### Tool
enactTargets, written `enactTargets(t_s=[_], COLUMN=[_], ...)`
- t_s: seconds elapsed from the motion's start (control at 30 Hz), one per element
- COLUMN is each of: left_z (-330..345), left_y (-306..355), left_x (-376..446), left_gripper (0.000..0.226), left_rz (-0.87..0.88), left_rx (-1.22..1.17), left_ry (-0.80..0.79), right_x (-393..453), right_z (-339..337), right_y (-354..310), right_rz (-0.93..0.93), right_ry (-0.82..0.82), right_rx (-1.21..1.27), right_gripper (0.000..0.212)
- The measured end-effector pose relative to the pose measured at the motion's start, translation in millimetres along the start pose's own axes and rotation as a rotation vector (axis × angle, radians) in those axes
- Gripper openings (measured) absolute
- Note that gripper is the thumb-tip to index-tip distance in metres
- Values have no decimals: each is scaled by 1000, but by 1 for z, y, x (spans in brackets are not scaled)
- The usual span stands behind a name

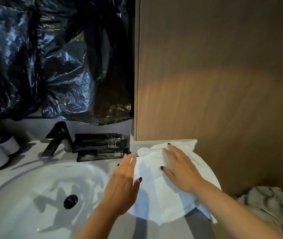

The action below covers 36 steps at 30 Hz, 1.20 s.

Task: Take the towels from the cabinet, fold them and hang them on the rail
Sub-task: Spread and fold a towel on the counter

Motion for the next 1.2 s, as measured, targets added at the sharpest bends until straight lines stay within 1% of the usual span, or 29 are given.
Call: enactTargets(t_s=[0.07, 0.13, 0.17, 0.23, 0.33, 0.4, 0.47, 0.57, 0.67, 0.73, 0.8, 0.9, 1.03, 1.13, 1.2], left_z=[9, 17, 21, 25, 25, 24, 21, 17, 7, -3, -12, -18, -17, -19, -23], left_y=[-12, -20, -23, -26, -29, -31, -32, -35, -27, -16, -3, 16, 33, 47, 59], left_x=[-4, -6, -7, -6, -5, -3, -1, 4, 14, 22, 26, 29, 30, 28, 28], left_gripper=[70, 70, 70, 69, 70, 70, 70, 71, 71, 71, 71, 72, 71, 76, 77], left_rz=[-15, -16, -20, -12, -26, -33, -50, -94, -73, -68, -43, 21, 5, -32, -56], left_rx=[-41, -51, -81, -95, -141, -169, -216, -305, -402, -421, -436, -457, -514, -532, -560], left_ry=[-17, -43, -60, -91, -72, -60, -43, -31, -17, -10, 4, 11, -11, -20, 28], right_x=[6, 12, 16, 25, 29, 28, 26, 19, 9, 4, 0, -6, -18, -34, -44], right_z=[9, 5, 3, -2, -16, -36, -60, -92, -124, -143, -166, -205, -258, -289, -302], right_y=[0, -2, -3, -4, -5, -3, -3, -6, -12, -16, -20, -24, -25, -22, -17], right_rz=[13, 44, 60, 99, 97, 76, 7, -98, -166, -197, -194, -158, -126, -153, -187], right_ry=[99, 246, 264, 233, 227, 268, 288, 316, 386, 432, 480, 607, 750, 810, 825], right_rx=[-99, -122, -115, -58, 118, 244, 308, 295, 236, 217, 247, 349, 477, 486, 458], right_gripper=[56, 36, 29, 21, 11, 9, 7, 6, 6, 7, 7, 4, 6, 5, 3])
Point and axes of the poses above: each hand's wrist, its own x-axis towards the middle knuckle, its own z-axis out of the palm, y = z × x, the point moved 4 cm from there along x, towards the middle knuckle, and after that the axes turned 10 degrees about z, right-handed, at the moved point
